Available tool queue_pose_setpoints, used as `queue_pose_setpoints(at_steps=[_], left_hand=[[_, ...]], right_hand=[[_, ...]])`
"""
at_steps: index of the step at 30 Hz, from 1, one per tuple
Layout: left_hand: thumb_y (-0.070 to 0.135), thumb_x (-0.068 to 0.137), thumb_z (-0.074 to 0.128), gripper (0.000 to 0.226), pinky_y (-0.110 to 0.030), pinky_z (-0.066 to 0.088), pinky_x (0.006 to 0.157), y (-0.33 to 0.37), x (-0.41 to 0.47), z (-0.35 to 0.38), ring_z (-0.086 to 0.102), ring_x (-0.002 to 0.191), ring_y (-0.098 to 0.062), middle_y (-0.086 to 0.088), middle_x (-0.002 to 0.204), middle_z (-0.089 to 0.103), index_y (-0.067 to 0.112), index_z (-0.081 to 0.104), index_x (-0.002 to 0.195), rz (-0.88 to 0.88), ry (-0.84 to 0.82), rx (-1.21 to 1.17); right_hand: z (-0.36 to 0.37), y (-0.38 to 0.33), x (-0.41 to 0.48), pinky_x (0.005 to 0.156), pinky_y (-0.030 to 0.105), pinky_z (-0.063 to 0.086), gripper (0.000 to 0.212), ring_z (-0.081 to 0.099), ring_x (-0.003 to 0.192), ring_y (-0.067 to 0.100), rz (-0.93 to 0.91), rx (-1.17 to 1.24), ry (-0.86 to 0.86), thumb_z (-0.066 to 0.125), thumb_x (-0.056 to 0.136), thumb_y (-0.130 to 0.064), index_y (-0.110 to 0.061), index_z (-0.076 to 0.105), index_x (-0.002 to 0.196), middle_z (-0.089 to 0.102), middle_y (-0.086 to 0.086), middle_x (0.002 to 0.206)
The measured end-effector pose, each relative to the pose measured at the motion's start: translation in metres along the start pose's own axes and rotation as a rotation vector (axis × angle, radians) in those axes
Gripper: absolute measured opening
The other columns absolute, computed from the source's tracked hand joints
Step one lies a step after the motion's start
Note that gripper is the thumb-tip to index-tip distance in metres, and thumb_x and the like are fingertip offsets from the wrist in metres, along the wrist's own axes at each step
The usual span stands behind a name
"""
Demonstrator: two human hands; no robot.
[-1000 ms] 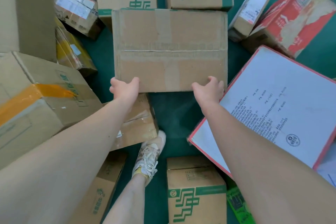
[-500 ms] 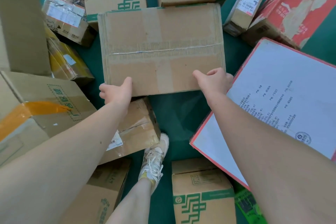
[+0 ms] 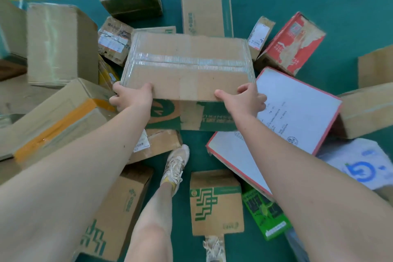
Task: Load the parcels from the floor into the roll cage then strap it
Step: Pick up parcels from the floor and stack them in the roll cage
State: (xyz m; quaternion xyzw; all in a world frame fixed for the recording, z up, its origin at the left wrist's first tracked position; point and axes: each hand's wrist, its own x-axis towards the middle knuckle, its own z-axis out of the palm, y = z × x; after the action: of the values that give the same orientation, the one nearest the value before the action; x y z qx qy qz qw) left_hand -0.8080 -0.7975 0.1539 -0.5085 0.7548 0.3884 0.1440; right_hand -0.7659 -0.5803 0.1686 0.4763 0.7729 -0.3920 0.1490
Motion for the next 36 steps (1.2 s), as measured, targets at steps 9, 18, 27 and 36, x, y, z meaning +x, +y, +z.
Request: queue_pose_setpoints(at_steps=[9,18,27,36], left_hand=[[0.041,0.073,0.075,0.078,-0.048,0.049,0.095,-0.049,-0.156,-0.146,0.046,0.114,-0.035,-0.010,0.133,0.032,0.027,0.033,0.137,0.046,0.070,-0.127],[0.042,0.077,0.076,0.081,-0.044,0.047,0.090,-0.112,-0.280,-0.312,0.044,0.120,-0.036,-0.012,0.138,0.031,0.027,0.030,0.142,0.001,0.196,-0.323],[0.039,0.077,0.077,0.080,-0.049,0.048,0.095,-0.203,-0.315,-0.487,0.048,0.116,-0.038,-0.014,0.137,0.031,0.024,0.032,0.141,-0.141,0.396,-0.508],[0.035,0.081,0.077,0.075,-0.044,0.047,0.089,-0.385,-0.335,-0.651,0.047,0.119,-0.038,-0.016,0.140,0.032,0.020,0.034,0.140,-0.324,0.659,-0.677]], right_hand=[[-0.120,0.031,-0.160,0.075,0.034,0.035,0.102,0.031,0.130,0.030,-0.123,-0.005,-0.052,0.086,0.065,-0.047,-0.020,0.030,0.145,0.033,0.013,0.140],[-0.201,0.014,-0.314,0.098,0.039,0.042,0.103,0.039,0.126,0.033,-0.343,-0.143,-0.116,0.088,0.059,-0.058,-0.002,0.040,0.131,0.041,0.016,0.136],[-0.156,-0.016,-0.476,0.101,0.048,0.047,0.109,0.046,0.120,0.033,-0.548,-0.221,-0.341,0.091,0.054,-0.056,-0.006,0.037,0.135,0.040,0.014,0.133],[-0.043,0.022,-0.677,0.095,0.049,0.051,0.115,0.052,0.116,0.033,-0.810,-0.374,-0.632,0.092,0.054,-0.054,-0.009,0.031,0.139,0.038,0.013,0.136]])
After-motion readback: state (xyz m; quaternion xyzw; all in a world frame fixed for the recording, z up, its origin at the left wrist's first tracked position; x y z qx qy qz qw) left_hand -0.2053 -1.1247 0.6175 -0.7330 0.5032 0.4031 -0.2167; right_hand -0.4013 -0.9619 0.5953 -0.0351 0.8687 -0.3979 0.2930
